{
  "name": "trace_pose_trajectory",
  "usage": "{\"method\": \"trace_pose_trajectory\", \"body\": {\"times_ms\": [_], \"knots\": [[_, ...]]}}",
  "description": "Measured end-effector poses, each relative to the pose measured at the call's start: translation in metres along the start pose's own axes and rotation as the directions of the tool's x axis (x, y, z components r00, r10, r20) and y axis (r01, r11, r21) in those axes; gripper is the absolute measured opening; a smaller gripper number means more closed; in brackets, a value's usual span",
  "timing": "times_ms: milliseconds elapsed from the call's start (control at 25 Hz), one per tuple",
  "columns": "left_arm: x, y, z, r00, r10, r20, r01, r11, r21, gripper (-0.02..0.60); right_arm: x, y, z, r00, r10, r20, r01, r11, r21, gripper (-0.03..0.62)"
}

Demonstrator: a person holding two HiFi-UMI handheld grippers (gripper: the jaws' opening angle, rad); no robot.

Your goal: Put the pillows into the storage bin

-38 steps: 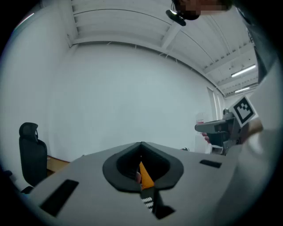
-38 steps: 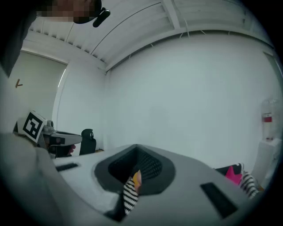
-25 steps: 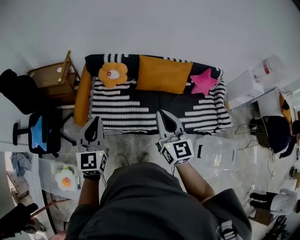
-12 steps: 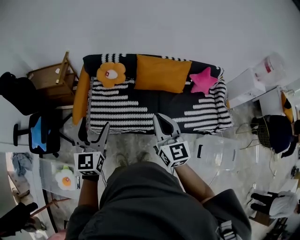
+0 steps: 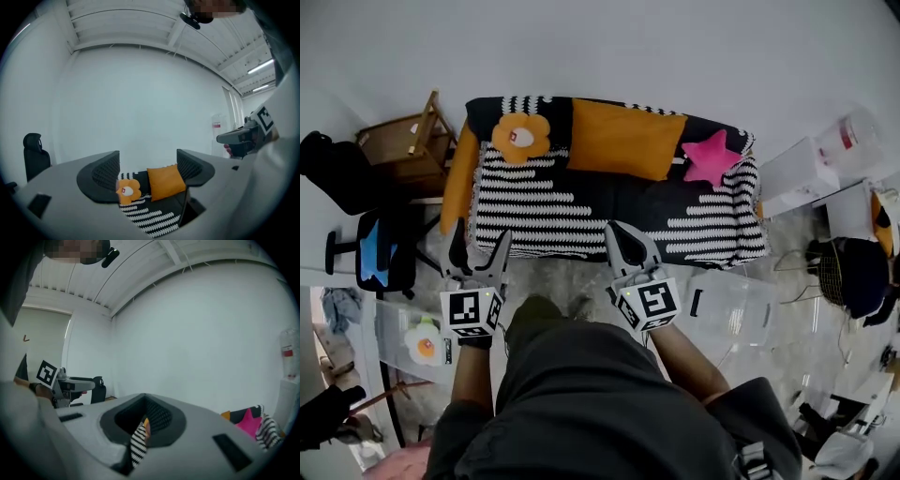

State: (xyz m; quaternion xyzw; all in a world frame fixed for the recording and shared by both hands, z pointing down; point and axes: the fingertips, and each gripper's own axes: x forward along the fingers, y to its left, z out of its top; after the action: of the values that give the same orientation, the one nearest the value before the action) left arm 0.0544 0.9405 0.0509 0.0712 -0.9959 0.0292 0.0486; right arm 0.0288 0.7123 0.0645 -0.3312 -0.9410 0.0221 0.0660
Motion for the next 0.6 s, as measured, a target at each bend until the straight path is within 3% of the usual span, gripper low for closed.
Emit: {"method": "trace_pose_trajectory", "body": {"times_ms": [320, 600], "knots": [[0.02, -0.013, -0.006, 0.999, -0.032, -0.026, 0.033, 0.999, 0.039, 0.38, 0.001, -0.019, 0.001, 1.0, -0.019, 0.017, 0.018, 1.0, 0.026, 0.0], [0.064, 0.006, -0.028, 0.994, -0.078, -0.074, 0.084, 0.992, 0.092, 0.379, 0.029, -0.021, -0.011, 0.999, -0.042, -0.011, 0.042, 0.999, 0.014, -0.001]]}}
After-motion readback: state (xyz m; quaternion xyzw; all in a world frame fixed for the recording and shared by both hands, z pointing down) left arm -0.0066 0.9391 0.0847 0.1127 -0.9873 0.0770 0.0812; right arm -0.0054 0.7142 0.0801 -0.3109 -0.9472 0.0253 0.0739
